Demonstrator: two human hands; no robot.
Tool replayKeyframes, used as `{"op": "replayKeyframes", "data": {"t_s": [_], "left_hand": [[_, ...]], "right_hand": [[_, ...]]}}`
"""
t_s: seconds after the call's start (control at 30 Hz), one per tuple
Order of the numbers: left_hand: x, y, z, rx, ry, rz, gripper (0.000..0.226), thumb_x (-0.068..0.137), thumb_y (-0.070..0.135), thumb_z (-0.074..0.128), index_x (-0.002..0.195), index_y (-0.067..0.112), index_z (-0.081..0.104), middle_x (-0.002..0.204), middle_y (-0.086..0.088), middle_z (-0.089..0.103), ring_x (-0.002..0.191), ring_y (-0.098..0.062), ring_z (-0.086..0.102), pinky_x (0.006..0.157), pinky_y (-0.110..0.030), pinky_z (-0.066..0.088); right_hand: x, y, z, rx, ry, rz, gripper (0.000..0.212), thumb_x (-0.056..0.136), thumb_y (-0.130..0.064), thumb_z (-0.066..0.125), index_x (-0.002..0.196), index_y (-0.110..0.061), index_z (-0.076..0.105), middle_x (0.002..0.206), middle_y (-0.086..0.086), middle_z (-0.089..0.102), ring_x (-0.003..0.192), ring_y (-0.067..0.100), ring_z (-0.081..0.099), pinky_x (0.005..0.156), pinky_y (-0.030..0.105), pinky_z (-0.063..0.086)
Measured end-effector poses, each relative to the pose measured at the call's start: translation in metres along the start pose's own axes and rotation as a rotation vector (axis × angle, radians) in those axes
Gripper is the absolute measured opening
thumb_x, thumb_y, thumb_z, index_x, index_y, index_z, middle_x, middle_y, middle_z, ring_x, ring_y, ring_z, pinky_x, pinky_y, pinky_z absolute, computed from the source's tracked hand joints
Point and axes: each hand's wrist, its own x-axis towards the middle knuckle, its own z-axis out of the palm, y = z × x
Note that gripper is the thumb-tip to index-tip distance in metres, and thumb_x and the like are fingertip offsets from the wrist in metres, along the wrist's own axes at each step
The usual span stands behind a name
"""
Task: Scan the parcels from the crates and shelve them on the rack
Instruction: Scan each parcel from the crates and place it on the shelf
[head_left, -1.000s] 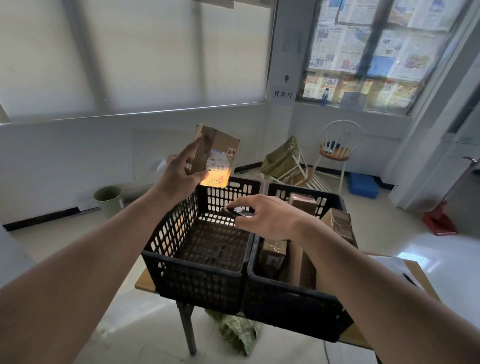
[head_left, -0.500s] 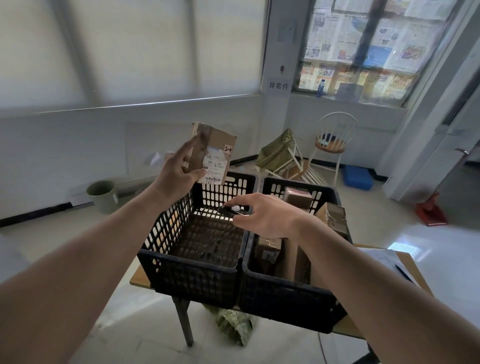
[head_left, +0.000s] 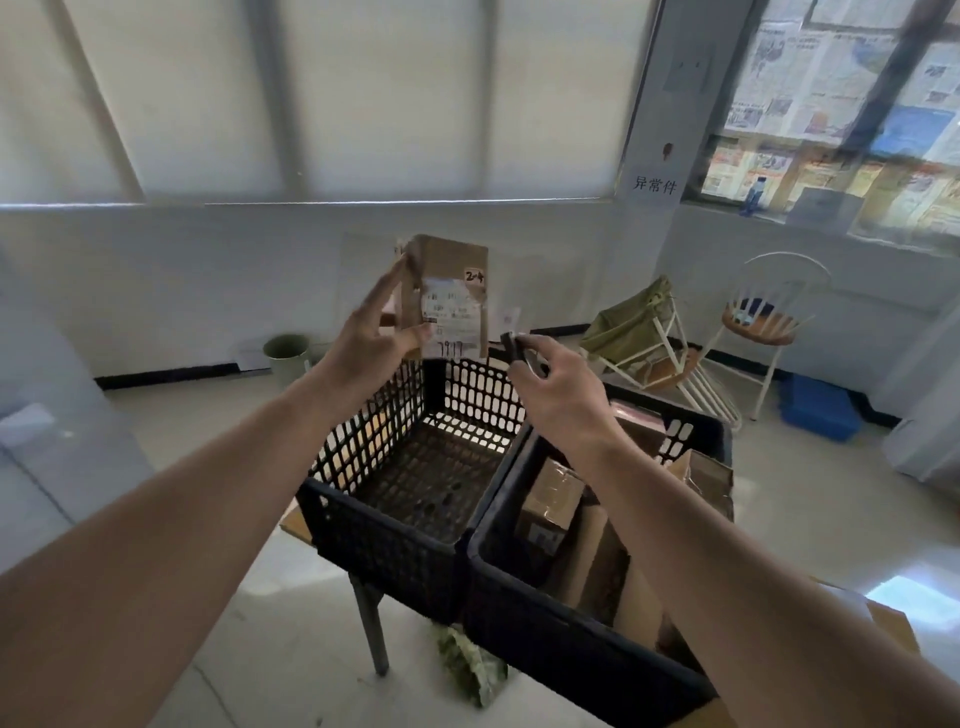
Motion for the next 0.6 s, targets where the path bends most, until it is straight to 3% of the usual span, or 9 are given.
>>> {"op": "replayKeyframes", "data": {"t_s": [0.07,0.1,0.13,0.17,0.2,0.27,0.37,0.53,0.6], "left_hand": [[-0.010,0.007,0.000,-0.031,0.045,-0.035,0.087,0.095,0.003,0.067,0.143,0.070,0.041,0.135,-0.019,0.065,0.116,-0.031,0.071,0.090,-0.036,0.063],[-0.017,0.011,-0.001,-0.049,0.058,-0.049,0.085,0.096,0.004,0.066,0.147,0.066,0.039,0.131,-0.019,0.068,0.114,-0.031,0.072,0.087,-0.034,0.063],[-0.026,0.015,-0.002,-0.062,0.071,-0.058,0.083,0.097,0.005,0.065,0.148,0.065,0.039,0.129,-0.018,0.070,0.113,-0.030,0.073,0.087,-0.035,0.063],[-0.036,0.020,-0.004,-0.065,0.092,-0.064,0.081,0.098,0.006,0.064,0.148,0.065,0.040,0.128,-0.016,0.070,0.113,-0.029,0.073,0.087,-0.037,0.063],[-0.048,0.026,-0.006,-0.059,0.119,-0.067,0.079,0.099,0.008,0.063,0.147,0.065,0.041,0.130,-0.013,0.068,0.112,-0.028,0.074,0.087,-0.039,0.063],[-0.076,0.039,-0.009,-0.035,0.171,-0.069,0.075,0.101,0.011,0.061,0.146,0.067,0.041,0.136,-0.007,0.060,0.112,-0.027,0.073,0.087,-0.038,0.063],[-0.121,0.057,-0.018,0.012,0.237,-0.069,0.071,0.105,0.015,0.059,0.145,0.071,0.039,0.149,0.005,0.049,0.118,-0.022,0.070,0.089,-0.036,0.062],[-0.205,0.095,-0.052,0.102,0.457,-0.059,0.069,0.094,0.031,0.062,0.143,0.073,0.039,0.153,0.009,0.048,0.129,-0.025,0.063,0.102,-0.051,0.057],[-0.242,0.110,-0.070,0.127,0.559,-0.057,0.068,0.092,0.030,0.061,0.141,0.073,0.042,0.149,0.008,0.051,0.129,-0.023,0.062,0.101,-0.055,0.058]], "right_hand": [[0.007,-0.003,0.003,0.135,0.048,-0.041,0.051,0.106,-0.038,0.060,0.156,-0.037,0.049,0.128,0.000,0.069,0.057,-0.005,0.061,0.050,0.014,0.045],[0.009,-0.007,0.005,0.193,0.057,-0.067,0.052,0.107,-0.036,0.059,0.157,-0.035,0.048,0.138,0.002,0.066,0.067,-0.009,0.064,0.055,0.012,0.050],[0.010,-0.012,0.007,0.231,0.067,-0.100,0.052,0.108,-0.035,0.059,0.158,-0.035,0.048,0.148,0.000,0.062,0.090,-0.008,0.069,0.072,0.017,0.058],[0.010,-0.017,0.010,0.250,0.072,-0.133,0.051,0.108,-0.035,0.058,0.158,-0.035,0.047,0.155,-0.001,0.057,0.114,0.001,0.068,0.093,0.030,0.061],[0.008,-0.023,0.014,0.259,0.066,-0.163,0.051,0.109,-0.034,0.057,0.159,-0.035,0.046,0.158,-0.002,0.054,0.129,0.014,0.063,0.108,0.043,0.056],[0.001,-0.038,0.027,0.299,0.008,-0.222,0.050,0.111,-0.032,0.053,0.160,-0.035,0.045,0.159,-0.005,0.053,0.139,0.020,0.057,0.117,0.053,0.048],[-0.021,-0.065,0.048,0.386,-0.113,-0.313,0.047,0.113,-0.034,0.048,0.159,-0.040,0.043,0.152,-0.005,0.060,0.132,0.019,0.062,0.109,0.056,0.054],[-0.076,-0.113,0.092,0.575,-0.336,-0.416,0.048,0.114,-0.038,0.046,0.160,-0.051,0.038,0.142,0.000,0.065,0.125,0.023,0.065,0.100,0.057,0.058],[-0.104,-0.133,0.111,0.645,-0.439,-0.470,0.046,0.113,-0.041,0.045,0.155,-0.058,0.038,0.137,0.002,0.066,0.117,0.021,0.069,0.088,0.049,0.065]]}}
